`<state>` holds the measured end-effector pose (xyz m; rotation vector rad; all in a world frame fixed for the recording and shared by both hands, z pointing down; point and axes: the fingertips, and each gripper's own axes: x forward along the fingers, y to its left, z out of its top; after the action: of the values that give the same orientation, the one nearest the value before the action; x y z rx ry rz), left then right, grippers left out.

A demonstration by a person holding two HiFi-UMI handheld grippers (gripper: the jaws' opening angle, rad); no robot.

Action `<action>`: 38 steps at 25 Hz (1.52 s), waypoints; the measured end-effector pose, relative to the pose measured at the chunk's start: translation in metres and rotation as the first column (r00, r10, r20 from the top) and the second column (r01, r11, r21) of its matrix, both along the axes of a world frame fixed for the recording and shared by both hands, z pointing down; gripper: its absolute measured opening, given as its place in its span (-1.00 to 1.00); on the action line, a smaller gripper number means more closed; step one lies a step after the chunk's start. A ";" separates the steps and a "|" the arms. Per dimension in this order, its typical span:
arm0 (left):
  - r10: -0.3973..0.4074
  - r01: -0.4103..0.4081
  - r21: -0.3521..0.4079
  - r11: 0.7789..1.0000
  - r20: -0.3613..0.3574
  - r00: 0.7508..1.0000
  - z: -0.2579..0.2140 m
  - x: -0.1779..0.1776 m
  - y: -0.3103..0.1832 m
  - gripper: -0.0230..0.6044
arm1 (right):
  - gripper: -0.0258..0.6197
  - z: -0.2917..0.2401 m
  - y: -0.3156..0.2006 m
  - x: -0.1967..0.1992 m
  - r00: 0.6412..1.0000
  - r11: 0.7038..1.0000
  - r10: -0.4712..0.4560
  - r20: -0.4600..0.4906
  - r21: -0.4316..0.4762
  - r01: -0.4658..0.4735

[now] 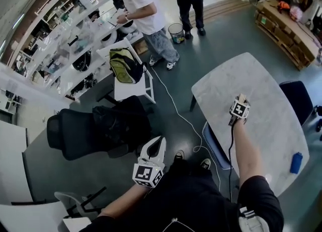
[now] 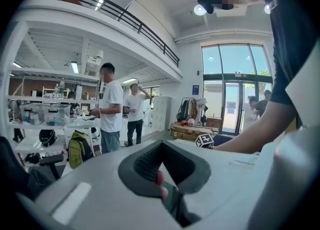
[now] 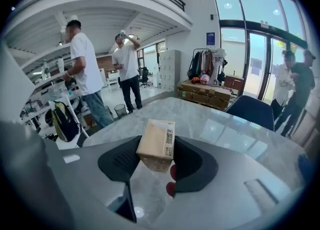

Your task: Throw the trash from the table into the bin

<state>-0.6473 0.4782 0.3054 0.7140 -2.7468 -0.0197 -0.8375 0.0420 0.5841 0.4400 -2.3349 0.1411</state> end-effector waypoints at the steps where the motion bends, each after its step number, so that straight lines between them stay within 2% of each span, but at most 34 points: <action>1: 0.023 -0.023 0.004 1.000 0.007 1.000 0.000 -0.003 -0.006 -0.93 | -0.25 -0.012 0.006 0.004 0.998 0.999 -0.029 0.049 -0.023 0.030; 5: 0.137 -0.138 0.014 0.990 0.049 0.989 -0.006 -0.018 -0.035 -0.93 | -0.26 -0.075 0.022 0.028 0.974 0.991 -0.102 0.203 -0.070 0.119; 8: 0.244 -0.247 0.012 0.969 0.121 0.962 -0.021 -0.029 -0.067 -0.93 | -0.26 -0.136 0.022 0.056 0.949 0.988 -0.107 0.298 -0.072 0.134; 12: 0.373 -0.381 0.000 0.925 0.199 0.906 -0.041 -0.028 -0.111 -0.93 | -0.26 -0.206 0.055 0.115 0.905 0.977 -0.144 0.400 -0.087 0.194; 16: 0.473 -0.492 0.040 0.870 0.217 0.854 -0.050 -0.020 -0.148 -0.93 | -0.26 -0.258 0.097 0.181 0.860 0.968 -0.141 0.490 -0.114 0.223; 18: 0.501 -0.521 0.046 0.852 0.217 0.838 -0.049 -0.018 -0.160 -0.93 | -0.26 -0.274 0.120 0.204 0.840 0.966 -0.133 0.527 -0.121 0.228; 22: 0.556 -0.577 0.053 0.815 0.208 0.805 -0.044 -0.006 -0.176 -0.93 | -0.26 -0.286 0.159 0.226 0.810 0.965 -0.218 0.545 -0.006 0.263; 24: 0.576 -0.598 0.058 0.799 0.208 0.790 -0.041 -0.002 -0.180 -0.93 | -0.26 -0.286 0.164 0.227 0.806 0.961 -0.248 0.537 0.035 0.273; 28: 0.584 -0.609 0.075 0.790 0.213 0.784 -0.046 -0.006 -0.176 -0.93 | -0.26 -0.295 0.164 0.226 0.810 0.969 -0.218 0.545 0.022 0.246; 34: 0.577 -0.601 0.107 0.792 0.190 0.795 -0.036 -0.020 -0.156 -0.93 | -0.26 -0.278 0.177 0.226 0.837 0.981 -0.130 0.532 -0.054 0.187; 38: 0.591 -0.613 0.114 0.782 0.178 0.787 -0.024 -0.025 -0.147 -0.93 | -0.26 -0.270 0.169 0.237 0.855 0.994 -0.057 0.515 -0.050 0.097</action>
<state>-0.6725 0.3308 0.2815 1.6731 -2.5145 -0.0636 -0.6005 0.2107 0.3139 0.2927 -2.8578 0.3418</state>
